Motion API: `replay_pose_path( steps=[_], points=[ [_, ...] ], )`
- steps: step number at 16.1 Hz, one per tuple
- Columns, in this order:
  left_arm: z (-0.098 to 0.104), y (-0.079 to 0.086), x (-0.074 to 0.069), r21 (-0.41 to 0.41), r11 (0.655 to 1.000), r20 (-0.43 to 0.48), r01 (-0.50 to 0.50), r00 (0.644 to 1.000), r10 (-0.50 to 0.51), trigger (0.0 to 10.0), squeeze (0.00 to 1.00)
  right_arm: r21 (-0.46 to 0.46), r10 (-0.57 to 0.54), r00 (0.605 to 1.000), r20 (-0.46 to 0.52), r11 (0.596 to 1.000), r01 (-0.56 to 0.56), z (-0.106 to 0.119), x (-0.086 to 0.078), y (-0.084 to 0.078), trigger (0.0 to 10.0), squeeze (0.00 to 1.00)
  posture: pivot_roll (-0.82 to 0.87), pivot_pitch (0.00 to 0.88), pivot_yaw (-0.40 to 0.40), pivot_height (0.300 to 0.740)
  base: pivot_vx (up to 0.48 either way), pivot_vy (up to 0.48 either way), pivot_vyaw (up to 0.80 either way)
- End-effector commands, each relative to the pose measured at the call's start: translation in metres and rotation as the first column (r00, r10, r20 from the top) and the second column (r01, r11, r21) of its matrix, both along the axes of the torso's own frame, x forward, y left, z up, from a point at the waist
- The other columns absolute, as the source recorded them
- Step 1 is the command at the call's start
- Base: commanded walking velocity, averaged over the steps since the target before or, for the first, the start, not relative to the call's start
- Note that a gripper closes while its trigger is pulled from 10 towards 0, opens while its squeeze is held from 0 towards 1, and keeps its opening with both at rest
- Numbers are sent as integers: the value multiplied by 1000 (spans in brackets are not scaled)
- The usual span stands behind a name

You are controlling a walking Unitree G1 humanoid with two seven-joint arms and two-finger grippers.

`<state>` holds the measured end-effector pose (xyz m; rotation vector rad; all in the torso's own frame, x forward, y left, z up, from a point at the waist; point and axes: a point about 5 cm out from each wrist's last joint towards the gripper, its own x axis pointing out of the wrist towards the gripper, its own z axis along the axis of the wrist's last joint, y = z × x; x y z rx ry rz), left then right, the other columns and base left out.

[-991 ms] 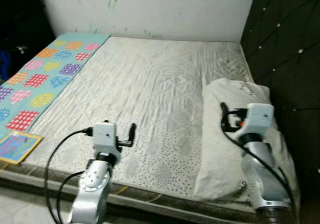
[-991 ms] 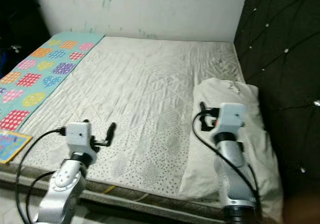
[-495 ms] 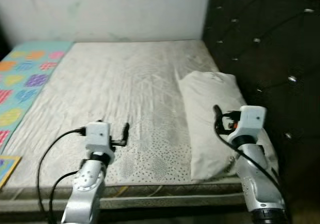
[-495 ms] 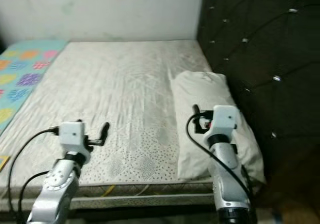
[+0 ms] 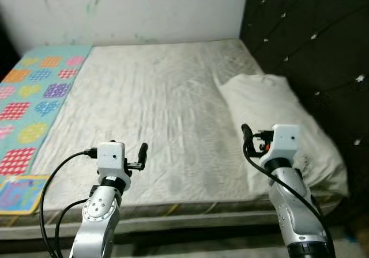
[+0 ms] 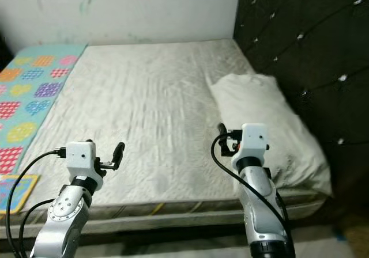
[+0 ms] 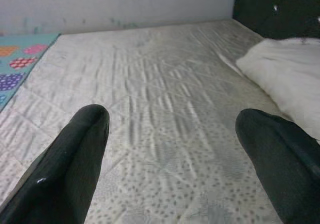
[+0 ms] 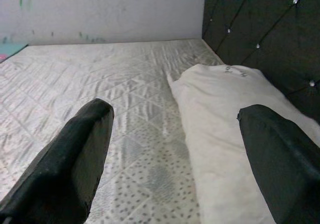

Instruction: Clean up the room

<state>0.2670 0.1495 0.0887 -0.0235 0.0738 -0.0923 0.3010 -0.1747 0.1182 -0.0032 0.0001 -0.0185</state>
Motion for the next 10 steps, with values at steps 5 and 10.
replay_pose_path(
  steps=[5, 10],
  points=[
    [4, -6, 1, -13, 999, 9, 31, 999, -31, 10000, 0, -8, -13, 1000, -15, 1000, 13, -3, -3, -6, 10000, 0, -150, 65, 60, 740, 0, 471, 0],
    [12, -13, -3, -57, 992, 68, 109, 992, -105, 10000, 0, -12, -5, 1000, -18, 1000, 4, -3, -2, -6, 10000, 0, -153, 65, 55, 740, 0, 0, 0]
  ],
)
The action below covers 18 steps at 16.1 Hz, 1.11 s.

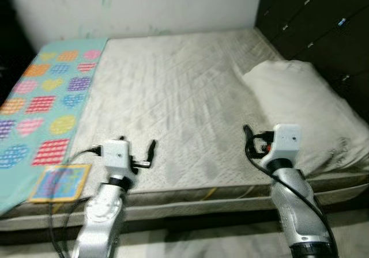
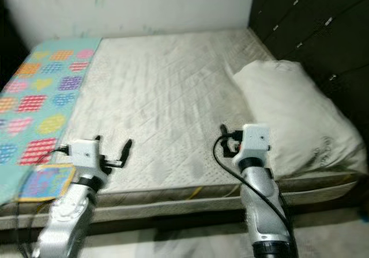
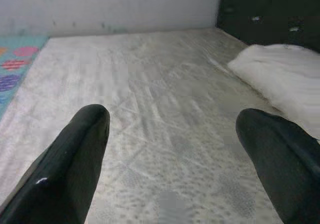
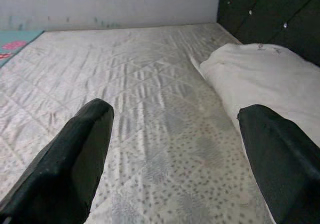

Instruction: Clean up the room

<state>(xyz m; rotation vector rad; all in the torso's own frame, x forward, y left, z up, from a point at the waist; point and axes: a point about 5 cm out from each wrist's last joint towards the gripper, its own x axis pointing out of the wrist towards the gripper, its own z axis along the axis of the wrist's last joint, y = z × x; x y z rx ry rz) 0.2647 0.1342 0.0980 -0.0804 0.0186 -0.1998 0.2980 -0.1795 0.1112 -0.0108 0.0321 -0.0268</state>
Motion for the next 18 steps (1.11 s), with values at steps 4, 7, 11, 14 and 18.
replay_pose_path(
  steps=[4, 7, 11, 14, 18],
  points=[
    [3, 2, 0, -3, 1000, 13, 10, 1000, -10, 10000, 0, -5, 12, 1000, 13, 1000, -12, 4, 3, 1, 10000, 0, -150, 62, 53, 740, 0, 0, 0],
    [3, 1, 0, -7, 1000, 14, 18, 1000, -18, 10000, 0, -6, 14, 1000, 14, 1000, -14, 4, 3, 1, 10000, 0, -153, 61, 54, 740, 0, 0, 0],
    [3, 0, 0, -11, 1000, 17, 24, 1000, -24, 10000, 0, -7, 16, 1000, 12, 1000, -16, 4, 2, 1, 10000, 0, -153, 61, 54, 740, 128, 0, 0],
    [3, 0, 0, -12, 1000, 17, 25, 1000, -25, 10000, 0, -3, 20, 1000, 9, 1000, -20, 3, 2, 2, 10000, 0, -152, 62, 55, 740, 280, 0, 0],
    [4, 1, 0, -10, 1000, 18, 24, 1000, -24, 10000, 0, 0, 27, 1000, 10, 1000, -27, 4, 3, 3, 10000, 0, -150, 63, 57, 740, 295, 0, 0]
  ],
)
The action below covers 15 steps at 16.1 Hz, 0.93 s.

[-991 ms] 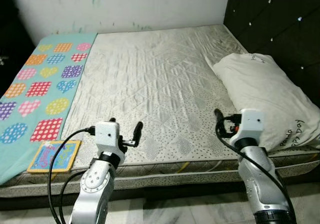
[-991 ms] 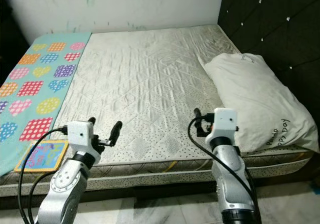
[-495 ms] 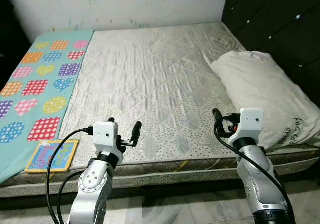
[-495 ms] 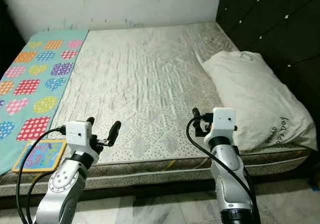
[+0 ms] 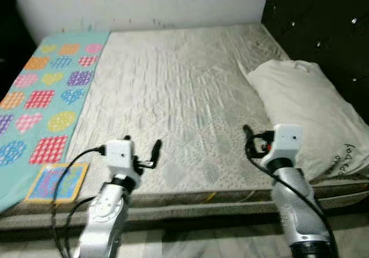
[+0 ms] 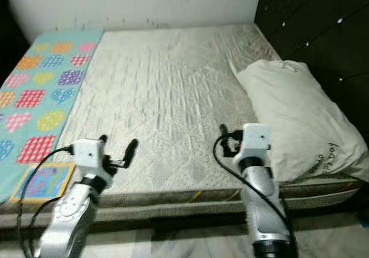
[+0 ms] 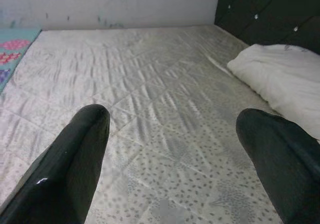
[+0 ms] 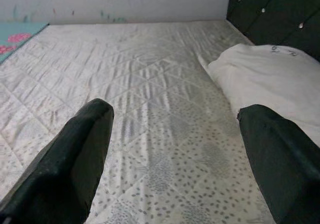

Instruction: Clean up the room

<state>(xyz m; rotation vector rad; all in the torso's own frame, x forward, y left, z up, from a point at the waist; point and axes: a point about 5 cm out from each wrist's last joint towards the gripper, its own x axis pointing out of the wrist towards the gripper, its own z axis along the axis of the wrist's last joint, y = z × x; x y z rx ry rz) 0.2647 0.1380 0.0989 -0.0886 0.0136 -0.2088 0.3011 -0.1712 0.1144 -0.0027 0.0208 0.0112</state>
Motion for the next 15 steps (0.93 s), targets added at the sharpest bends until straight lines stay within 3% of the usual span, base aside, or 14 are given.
replay_pose_path(
  steps=[1, 4, 5, 9, 15],
  points=[
    [3, -3, 0, -2, 1000, 14, 16, 1000, -16, 10000, 0, -8, -12, 1000, -1, 1000, 12, 0, 0, -5, 10000, 0, -151, 63, 57, 740, 304, 0, 0],
    [2, -3, 0, -1, 1000, 11, 16, 1000, -16, 10000, 0, -9, -9, 1000, -4, 1000, 9, -1, -1, -5, 10000, 0, -152, 63, 56, 740, 298, 0, 0],
    [0, -1, 1, -1, 999, -7, -32, 999, 32, 10000, 0, -14, -8, 1000, -3, 1000, 8, -1, -1, -5, 10000, 0, -152, 63, 56, 740, 0, 0, 0],
    [-2, -1, 0, -19, 999, -28, -31, 999, 30, 10000, 0, -29, -5, 1000, -25, 1000, 5, -5, -1, -6, 10000, 0, -145, 59, 55, 740, 0, 0, 0],
    [-2, 0, 0, -21, 999, -25, -30, 999, 30, 10000, 0, -9, 10, 1000, -4, 1000, -10, -3, 0, -3, 10000, 0, -141, 49, 53, 740, 0, 441, 0]
  ],
)
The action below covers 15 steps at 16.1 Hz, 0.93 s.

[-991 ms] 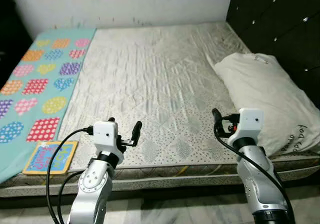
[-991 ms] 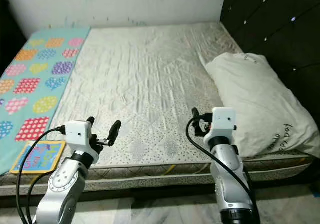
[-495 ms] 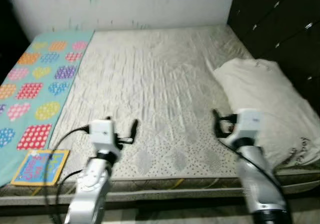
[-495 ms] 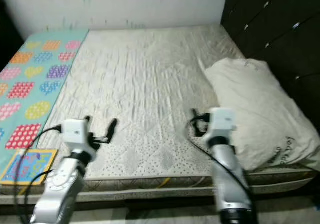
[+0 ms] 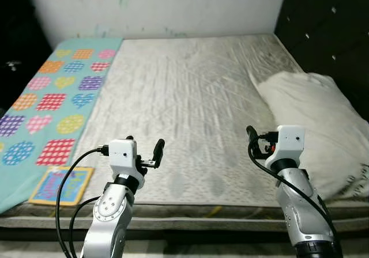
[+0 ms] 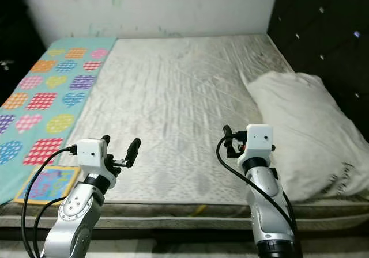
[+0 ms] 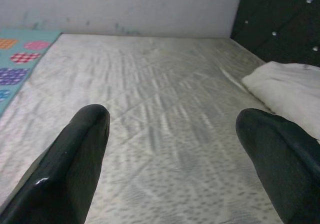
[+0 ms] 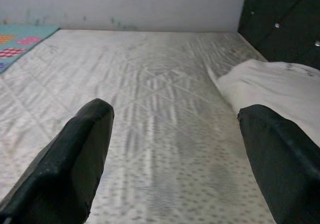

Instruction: Clean up the room

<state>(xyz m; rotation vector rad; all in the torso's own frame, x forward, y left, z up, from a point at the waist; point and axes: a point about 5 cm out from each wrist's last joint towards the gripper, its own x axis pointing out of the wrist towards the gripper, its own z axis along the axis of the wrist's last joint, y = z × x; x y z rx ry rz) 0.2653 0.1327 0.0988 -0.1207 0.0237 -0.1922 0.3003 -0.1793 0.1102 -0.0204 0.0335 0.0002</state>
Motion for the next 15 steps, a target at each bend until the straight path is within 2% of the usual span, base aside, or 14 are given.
replay_pose_path(
  steps=[1, 4, 8, 11, 14, 15],
  points=[
    [-2, 5, 0, 10, 1000, -12, -13, 1000, 13, 10000, 0, 10, 20, 1000, 8, 1000, -21, 2, 1, 5, 10000, 0, -142, 49, 52, 740, 0, 480, 0],
    [-1, 5, 1, 11, 1000, -11, -16, 1000, 16, 10000, 0, -9, 12, 1000, 0, 1000, -12, 1, 2, 3, 10000, 0, -142, 50, 52, 740, 0, 480, 0],
    [-1, 5, 1, 10, 1000, -14, -14, 1000, 14, 10000, 0, -5, 55, 999, 3, 999, -55, -1, 0, 8, 10000, 0, -143, 51, 52, 740, 0, 479, 0],
    [-2, 5, 1, 7, 1000, -18, -13, 1000, 13, 10000, 0, -107, 48, 999, 20, 993, -45, -1, 0, 9, 10000, 0, -145, 51, 52, 740, 0, 475, 0],
    [-2, 5, 0, 6, 1000, -19, -12, 1000, 12, 10000, 0, -34, 64, 998, -16, 997, -64, -7, -1, 14, 10000, 0, -145, 55, 53, 740, 0, 472, 0],
    [-2, 5, 0, 6, 1000, -19, -13, 1000, 14, 10000, 0, -34, 75, 997, -17, 997, -75, -7, -2, 15, 10000, 0, -145, 55, 53, 740, 0, 472, 0]
  ],
)
